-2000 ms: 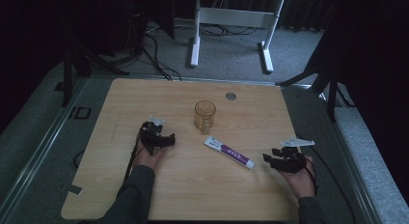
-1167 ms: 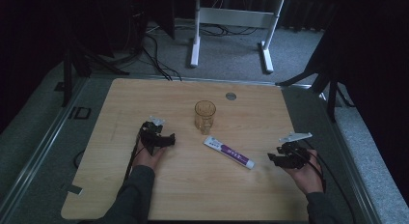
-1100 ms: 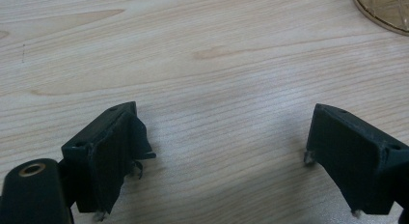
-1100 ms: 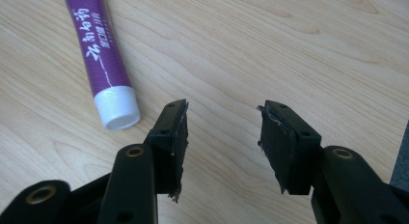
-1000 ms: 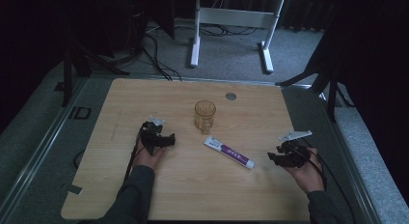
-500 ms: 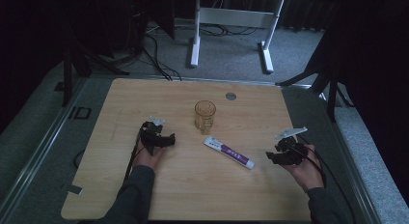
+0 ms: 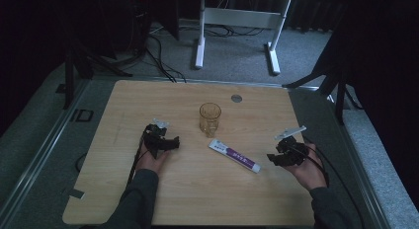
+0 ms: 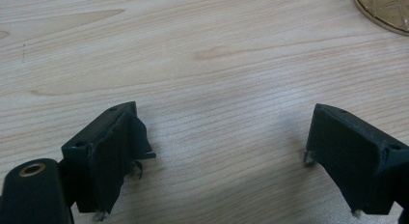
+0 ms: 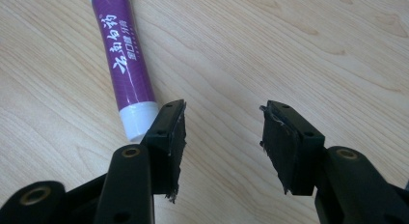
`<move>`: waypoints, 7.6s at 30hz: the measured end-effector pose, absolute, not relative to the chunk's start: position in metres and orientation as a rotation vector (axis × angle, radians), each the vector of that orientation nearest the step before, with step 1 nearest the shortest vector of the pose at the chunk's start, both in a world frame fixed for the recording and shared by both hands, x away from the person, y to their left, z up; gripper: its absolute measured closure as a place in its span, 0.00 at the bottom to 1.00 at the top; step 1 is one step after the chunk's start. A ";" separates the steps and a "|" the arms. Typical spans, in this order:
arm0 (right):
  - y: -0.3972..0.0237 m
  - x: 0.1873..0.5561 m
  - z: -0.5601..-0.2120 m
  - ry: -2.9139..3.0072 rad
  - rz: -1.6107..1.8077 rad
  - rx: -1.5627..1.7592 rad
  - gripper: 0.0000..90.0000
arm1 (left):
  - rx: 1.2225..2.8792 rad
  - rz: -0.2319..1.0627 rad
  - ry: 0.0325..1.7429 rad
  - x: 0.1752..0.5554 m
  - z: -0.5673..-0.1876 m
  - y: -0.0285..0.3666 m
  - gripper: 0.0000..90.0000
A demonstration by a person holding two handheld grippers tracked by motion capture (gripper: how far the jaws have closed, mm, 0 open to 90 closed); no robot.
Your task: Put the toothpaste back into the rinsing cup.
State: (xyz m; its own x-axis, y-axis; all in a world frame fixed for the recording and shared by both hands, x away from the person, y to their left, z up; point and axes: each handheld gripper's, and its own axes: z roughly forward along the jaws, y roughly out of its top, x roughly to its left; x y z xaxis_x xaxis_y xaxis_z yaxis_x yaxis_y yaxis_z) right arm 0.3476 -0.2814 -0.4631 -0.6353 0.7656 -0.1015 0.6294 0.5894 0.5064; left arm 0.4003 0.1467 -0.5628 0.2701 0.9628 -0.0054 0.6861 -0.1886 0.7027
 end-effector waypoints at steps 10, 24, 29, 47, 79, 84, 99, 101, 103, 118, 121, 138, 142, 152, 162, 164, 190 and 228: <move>-0.272 0.355 -0.463 2.521 0.624 1.136 0.55 | 1.950 0.603 1.483 0.401 -0.563 0.147 0.13; -0.262 0.358 -0.461 2.537 0.638 1.099 0.55 | 1.951 0.603 1.483 0.401 -0.563 0.147 0.13; -0.255 0.359 -0.460 2.536 0.630 1.083 0.54 | 1.951 0.603 1.483 0.401 -0.563 0.147 0.13; -0.232 0.366 -0.452 2.568 0.626 1.016 0.51 | 1.950 0.603 1.484 0.401 -0.563 0.147 0.13; -0.216 0.379 -0.446 2.657 0.540 0.939 0.50 | 1.949 0.603 1.484 0.401 -0.563 0.147 0.13; -0.213 0.380 -0.445 2.672 0.532 0.928 0.50 | 1.949 0.603 1.484 0.401 -0.563 0.147 0.13; -0.202 0.384 -0.447 2.721 0.491 0.891 0.50 | 1.949 0.603 1.484 0.401 -0.563 0.147 0.13; -0.201 0.385 -0.447 2.725 0.482 0.893 0.50 | 1.949 0.603 1.484 0.401 -0.563 0.147 0.13; -0.200 0.385 -0.447 2.730 0.477 0.884 0.50 | 1.949 0.603 1.484 0.401 -0.563 0.147 0.13; -0.191 0.388 -0.449 2.757 0.453 0.864 0.50 | 1.950 0.602 1.484 0.401 -0.563 0.147 0.13; -0.189 0.389 -0.449 2.761 0.451 0.861 0.50 | 1.950 0.602 1.484 0.401 -0.563 0.147 0.13; -0.181 0.393 -0.448 2.785 0.422 0.830 0.51 | 1.950 0.602 1.484 0.401 -0.563 0.147 0.13; -0.179 0.394 -0.446 2.787 0.419 0.824 0.52 | 1.950 0.602 1.484 0.401 -0.563 0.147 0.13; -0.176 0.396 -0.444 2.792 0.407 0.808 0.53 | 1.950 0.602 1.485 0.401 -0.563 0.147 0.13; -0.168 0.396 -0.445 2.802 0.383 0.784 0.54 | 1.949 0.602 1.484 0.401 -0.563 0.147 0.13; -0.167 0.397 -0.444 2.801 0.378 0.776 0.54 | 1.949 0.603 1.485 0.401 -0.563 0.146 0.13; -0.153 0.401 -0.447 2.835 0.326 0.746 0.58 | 1.952 0.602 1.484 0.401 -0.563 0.147 0.13; -0.150 0.408 -0.462 2.919 0.252 0.808 0.64 | 1.947 0.603 1.485 0.402 -0.563 0.146 0.13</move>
